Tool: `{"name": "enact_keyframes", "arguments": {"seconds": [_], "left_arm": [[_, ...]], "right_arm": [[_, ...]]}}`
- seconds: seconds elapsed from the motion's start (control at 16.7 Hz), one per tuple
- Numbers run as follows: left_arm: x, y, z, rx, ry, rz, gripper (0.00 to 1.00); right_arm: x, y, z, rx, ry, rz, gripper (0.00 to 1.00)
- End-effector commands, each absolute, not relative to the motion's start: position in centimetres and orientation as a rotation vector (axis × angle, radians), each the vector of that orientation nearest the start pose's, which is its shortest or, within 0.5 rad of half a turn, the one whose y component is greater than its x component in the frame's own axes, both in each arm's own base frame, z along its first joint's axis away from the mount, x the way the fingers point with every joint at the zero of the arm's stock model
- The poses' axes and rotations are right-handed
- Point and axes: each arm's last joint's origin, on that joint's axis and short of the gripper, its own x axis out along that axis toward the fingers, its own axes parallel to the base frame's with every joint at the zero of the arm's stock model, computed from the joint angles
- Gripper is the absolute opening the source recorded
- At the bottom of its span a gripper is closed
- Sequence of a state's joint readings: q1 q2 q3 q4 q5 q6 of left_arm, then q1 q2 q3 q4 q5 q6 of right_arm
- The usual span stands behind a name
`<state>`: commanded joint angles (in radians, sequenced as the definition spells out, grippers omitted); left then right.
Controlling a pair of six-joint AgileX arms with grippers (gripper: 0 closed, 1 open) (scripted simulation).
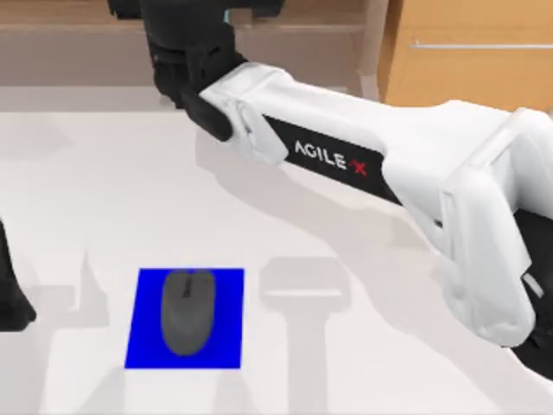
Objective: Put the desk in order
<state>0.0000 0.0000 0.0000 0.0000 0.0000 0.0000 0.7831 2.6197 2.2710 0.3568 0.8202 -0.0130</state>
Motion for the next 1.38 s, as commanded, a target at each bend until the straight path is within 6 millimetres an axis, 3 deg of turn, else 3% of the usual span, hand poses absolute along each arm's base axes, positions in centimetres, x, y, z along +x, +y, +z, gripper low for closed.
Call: {"name": "enact_keyframes", "arguments": {"seconds": [0.36,1.14,1.38], "left_arm": [[10.57,-0.12,16.00,0.000,0.000,0.000,1.00],[10.57,-0.12,16.00,0.000,0.000,0.000,1.00],[10.57,-0.12,16.00,0.000,0.000,0.000,1.00]], "right_arm": [[43.67,40.96,20.51,-0.013,-0.011,-0.007,1.00],[43.67,40.96,20.51,-0.013,-0.011,-0.007,0.02],[43.67,40.96,20.51,-0.013,-0.011,-0.007,0.00]]}}
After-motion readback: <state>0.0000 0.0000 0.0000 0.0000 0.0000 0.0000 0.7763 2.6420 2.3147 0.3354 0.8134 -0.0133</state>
